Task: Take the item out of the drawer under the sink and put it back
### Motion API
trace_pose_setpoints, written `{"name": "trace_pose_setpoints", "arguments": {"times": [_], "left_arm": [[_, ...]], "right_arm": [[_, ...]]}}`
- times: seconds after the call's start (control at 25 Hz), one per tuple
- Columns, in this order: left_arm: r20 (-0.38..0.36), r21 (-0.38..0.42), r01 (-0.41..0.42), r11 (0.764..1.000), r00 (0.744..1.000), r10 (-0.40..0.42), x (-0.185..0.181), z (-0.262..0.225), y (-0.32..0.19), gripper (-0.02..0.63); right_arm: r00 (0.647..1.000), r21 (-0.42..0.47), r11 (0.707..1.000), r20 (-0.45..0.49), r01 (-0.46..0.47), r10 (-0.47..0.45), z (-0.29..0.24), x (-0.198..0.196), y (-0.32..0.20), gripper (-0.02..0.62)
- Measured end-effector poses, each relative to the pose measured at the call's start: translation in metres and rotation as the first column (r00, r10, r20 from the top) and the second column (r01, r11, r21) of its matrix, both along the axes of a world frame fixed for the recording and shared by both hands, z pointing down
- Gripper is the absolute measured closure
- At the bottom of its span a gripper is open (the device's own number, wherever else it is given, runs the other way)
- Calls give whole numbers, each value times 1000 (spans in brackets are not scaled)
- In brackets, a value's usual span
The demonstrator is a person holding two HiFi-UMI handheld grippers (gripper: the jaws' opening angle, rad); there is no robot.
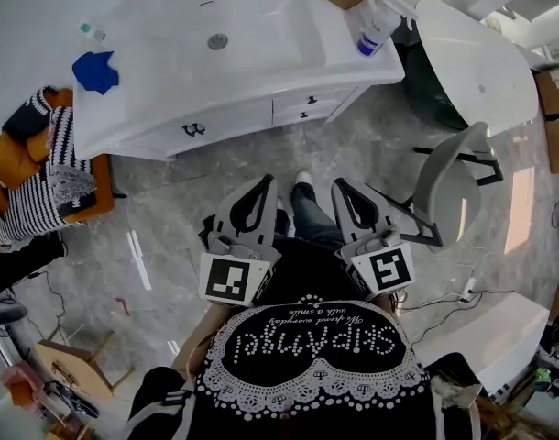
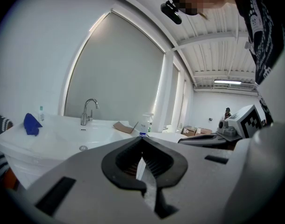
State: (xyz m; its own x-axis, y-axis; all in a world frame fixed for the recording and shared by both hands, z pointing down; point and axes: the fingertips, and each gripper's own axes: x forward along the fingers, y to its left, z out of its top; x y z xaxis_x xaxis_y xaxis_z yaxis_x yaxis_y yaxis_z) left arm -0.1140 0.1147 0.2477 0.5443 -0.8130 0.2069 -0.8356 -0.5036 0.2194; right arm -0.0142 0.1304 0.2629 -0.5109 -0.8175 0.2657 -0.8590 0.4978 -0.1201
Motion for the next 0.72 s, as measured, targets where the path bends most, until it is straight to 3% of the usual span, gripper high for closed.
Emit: {"name": "trace_pose_setpoints", "arguments": {"times": [0.44,0.72], "left_arm": [[2,-16,50,999,999,-50,27,1,-42,603],[1,15,77,997,997,-77,53,0,-76,603]], "right_arm": [[998,-3,998,-6,59,-59,-2,26,-50,575],[993,62,991,-25,121,-120,-8,45,-84,575]]}}
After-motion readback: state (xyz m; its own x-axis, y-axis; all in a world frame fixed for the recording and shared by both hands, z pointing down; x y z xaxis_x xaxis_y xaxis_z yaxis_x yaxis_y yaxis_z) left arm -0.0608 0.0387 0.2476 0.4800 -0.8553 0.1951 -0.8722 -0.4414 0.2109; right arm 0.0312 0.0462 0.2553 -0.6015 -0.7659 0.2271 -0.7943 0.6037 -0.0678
